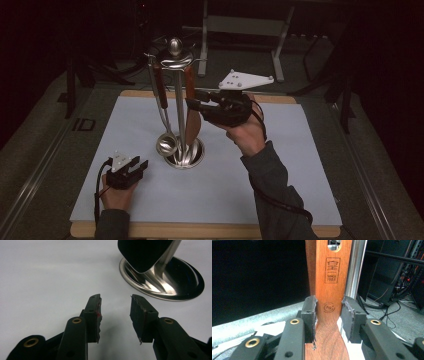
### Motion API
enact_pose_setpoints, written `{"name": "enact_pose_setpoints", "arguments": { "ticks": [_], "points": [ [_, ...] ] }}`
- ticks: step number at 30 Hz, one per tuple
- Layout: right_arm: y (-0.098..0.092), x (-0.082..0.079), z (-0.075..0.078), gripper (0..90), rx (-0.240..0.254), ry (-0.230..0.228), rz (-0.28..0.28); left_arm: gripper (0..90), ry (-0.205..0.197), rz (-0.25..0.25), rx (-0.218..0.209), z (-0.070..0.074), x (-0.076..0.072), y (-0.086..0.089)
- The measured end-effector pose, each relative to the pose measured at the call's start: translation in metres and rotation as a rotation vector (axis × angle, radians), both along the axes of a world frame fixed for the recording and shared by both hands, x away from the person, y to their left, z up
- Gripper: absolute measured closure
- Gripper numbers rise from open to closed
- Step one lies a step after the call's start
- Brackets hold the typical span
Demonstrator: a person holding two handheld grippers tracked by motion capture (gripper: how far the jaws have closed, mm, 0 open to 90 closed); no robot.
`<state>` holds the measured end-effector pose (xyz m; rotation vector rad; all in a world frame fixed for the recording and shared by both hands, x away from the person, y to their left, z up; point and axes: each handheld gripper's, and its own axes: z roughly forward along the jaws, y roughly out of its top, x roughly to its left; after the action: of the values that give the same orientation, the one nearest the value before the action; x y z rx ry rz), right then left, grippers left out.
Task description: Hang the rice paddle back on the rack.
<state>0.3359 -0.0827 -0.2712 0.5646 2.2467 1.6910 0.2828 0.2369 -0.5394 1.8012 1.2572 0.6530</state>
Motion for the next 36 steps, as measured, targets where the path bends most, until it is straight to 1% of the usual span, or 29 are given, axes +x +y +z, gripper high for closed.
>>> {"name": "enact_pose_setpoints", "arguments": {
  "ticks": [4,11,18,29,33,36],
  "points": [
    [0.003,0.0,0.0,65.9,-0.005,0.001,-0.008,60.8,0.001,0.0,0.001,0.0,0.0,0.0],
    [0.009,0.001,0.0,65.9,-0.032,-0.01,-0.052,60.7,0.001,0.001,0.0,0.0,0.0,0.0],
    [0.013,0.003,-0.003,64.7,-0.054,0.006,-0.06,60.7,0.0,0.001,-0.002,0.0,0.0,0.0],
    [0.006,0.005,-0.007,63.6,-0.057,0.025,-0.059,60.7,-0.001,0.001,-0.001,0.0,0.0,0.0],
    [0.002,0.006,-0.01,62.7,-0.081,0.03,-0.051,60.7,-0.001,0.002,-0.001,0.0,0.0,0.0],
    [-0.001,0.006,-0.012,62.0,-0.09,0.039,-0.05,60.6,-0.001,0.002,-0.001,0.0,0.0,0.0]
  ]
}}
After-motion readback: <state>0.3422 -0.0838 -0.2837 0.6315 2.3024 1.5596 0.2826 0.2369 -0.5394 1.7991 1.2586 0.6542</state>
